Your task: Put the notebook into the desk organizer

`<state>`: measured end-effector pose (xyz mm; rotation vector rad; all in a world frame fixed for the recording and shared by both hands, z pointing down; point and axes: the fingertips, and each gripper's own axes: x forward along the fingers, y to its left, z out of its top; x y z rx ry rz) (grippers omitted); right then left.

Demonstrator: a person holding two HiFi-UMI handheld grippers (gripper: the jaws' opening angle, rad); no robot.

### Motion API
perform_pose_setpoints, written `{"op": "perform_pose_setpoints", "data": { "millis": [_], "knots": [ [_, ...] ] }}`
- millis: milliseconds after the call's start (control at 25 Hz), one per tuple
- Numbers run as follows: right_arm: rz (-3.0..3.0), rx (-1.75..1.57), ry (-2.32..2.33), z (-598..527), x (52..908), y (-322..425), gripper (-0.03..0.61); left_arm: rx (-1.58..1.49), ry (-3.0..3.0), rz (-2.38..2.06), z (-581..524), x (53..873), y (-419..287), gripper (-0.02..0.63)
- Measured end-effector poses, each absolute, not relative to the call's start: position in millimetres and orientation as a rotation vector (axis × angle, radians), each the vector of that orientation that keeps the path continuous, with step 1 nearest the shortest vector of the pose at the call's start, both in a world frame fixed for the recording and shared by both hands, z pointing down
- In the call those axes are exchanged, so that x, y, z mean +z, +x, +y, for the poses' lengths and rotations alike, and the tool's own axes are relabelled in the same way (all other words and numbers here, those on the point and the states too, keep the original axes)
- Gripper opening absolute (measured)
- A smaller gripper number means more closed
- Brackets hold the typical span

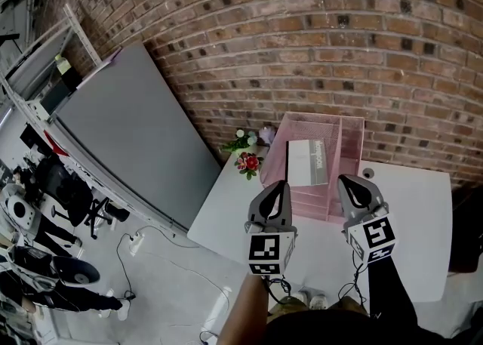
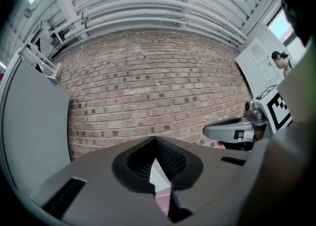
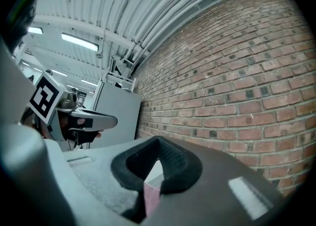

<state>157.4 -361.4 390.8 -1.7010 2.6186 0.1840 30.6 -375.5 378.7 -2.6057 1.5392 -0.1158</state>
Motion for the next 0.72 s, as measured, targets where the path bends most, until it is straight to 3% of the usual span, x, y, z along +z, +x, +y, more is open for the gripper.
{"op": "perform_pose_setpoints", "data": {
  "millis": [720],
  "knots": [
    [2.621, 0.199, -1.719, -363.3, 393.3, 156.2, -0.002, -0.109, -2.624, 1.538, -377.8, 379.2, 32.6, 0.008]
  ]
}}
